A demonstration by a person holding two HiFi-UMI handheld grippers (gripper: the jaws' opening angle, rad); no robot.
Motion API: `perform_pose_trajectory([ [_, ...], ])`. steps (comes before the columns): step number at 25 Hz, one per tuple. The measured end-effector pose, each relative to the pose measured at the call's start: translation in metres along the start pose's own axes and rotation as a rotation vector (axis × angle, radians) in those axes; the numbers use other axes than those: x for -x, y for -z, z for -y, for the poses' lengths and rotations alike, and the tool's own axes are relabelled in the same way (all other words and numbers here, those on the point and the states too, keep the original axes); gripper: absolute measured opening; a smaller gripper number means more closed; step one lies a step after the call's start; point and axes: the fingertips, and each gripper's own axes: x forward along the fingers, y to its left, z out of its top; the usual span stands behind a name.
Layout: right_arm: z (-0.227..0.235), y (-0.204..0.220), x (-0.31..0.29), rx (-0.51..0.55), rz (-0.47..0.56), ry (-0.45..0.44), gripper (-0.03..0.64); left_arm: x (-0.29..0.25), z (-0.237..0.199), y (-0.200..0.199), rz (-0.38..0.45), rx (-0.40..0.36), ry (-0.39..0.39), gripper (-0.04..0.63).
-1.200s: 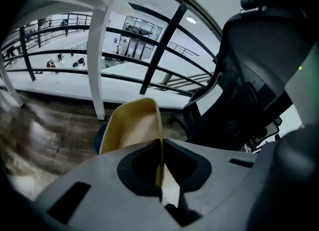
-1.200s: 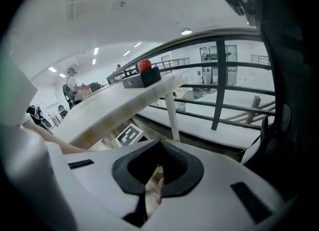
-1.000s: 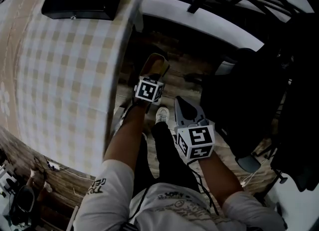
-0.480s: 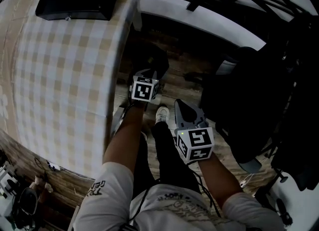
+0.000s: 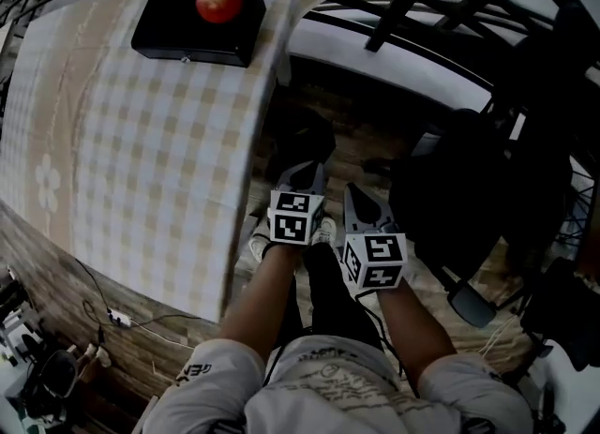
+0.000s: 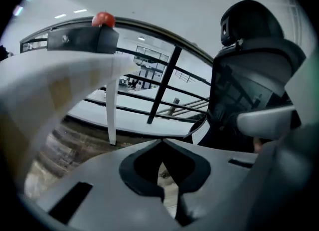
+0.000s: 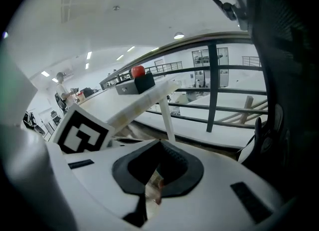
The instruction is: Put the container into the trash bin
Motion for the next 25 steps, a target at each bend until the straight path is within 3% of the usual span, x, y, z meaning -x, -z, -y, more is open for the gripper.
perform_pose_trajectory([
  [5, -0.037, -0.049, 0.034, 0.013, 0.097, -0.044, -0.011, 0.09, 0.023, -0.054, 0.119, -0.007, -0.026, 0.006],
  [9, -0.061, -0.085, 0.061, 0.047, 0.171, -0.081, -0.011, 0.159, 0.023, -0.101, 0.231, 0.031, -0.082, 0.005],
  [14, -0.092, -0.129, 0.099, 0.072, 0.261, -0.133, -0.011, 0.24, 0.037, -0.153, 0.361, -0.002, -0.091, 0.006],
  [19, -0.132, -0.187, 0.145, 0.106, 0.384, -0.193, -0.011, 0.31, 0.05, -0.202, 0.481, -0.118, -0.145, 0.006],
  [25, -0.178, -0.25, 0.19, 0.166, 0.515, -0.258, -0.011, 0.385, 0.052, -0.251, 0.628, -0.191, -0.21, 0.006],
])
